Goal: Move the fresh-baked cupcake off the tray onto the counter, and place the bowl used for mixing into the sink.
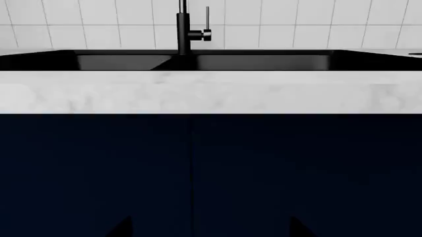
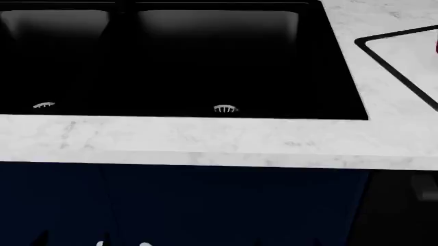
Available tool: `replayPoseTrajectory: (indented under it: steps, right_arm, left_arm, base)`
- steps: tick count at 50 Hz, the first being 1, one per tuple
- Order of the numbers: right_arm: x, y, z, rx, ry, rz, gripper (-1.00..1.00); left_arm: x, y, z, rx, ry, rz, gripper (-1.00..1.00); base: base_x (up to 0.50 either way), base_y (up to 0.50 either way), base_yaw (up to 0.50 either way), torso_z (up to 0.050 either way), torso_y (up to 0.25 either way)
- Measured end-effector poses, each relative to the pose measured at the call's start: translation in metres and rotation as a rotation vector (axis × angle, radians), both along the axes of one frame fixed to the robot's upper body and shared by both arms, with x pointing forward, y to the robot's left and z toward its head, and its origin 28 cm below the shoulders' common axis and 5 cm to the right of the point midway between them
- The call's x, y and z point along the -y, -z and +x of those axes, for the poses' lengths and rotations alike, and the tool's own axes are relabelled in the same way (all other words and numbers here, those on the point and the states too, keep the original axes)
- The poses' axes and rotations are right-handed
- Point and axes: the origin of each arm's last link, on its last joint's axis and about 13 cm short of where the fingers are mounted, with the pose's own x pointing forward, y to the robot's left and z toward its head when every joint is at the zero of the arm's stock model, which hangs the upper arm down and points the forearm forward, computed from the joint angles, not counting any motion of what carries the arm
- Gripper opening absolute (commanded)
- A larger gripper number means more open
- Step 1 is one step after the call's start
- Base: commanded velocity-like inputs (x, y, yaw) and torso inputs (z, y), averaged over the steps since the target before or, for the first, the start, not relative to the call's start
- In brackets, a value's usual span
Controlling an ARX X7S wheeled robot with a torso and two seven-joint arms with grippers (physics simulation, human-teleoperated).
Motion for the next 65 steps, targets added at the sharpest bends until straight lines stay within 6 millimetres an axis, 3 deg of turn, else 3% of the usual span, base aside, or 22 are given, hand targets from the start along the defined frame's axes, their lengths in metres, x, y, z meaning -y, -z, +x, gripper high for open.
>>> replayPoseTrajectory:
  steps: [33,65]
  right_arm:
    - [0.001,0.002,0.002,-0.006,0.026,0.001,1.00]
    - [0.001,0.003,0.002,-0.010,0.036,-0.002,1.00]
  left_arm:
    - [-0.001,-0.005,-0.003,0.041,0.024,-0.021,1.00]
    - [-0.002,-0.007,-0.005,0.073,0.053,-0.041,1.00]
  base:
    - [0.00,0.00,0.00,0.008,0.000]
    - [0.00,0.00,0.00,0.050,0.000]
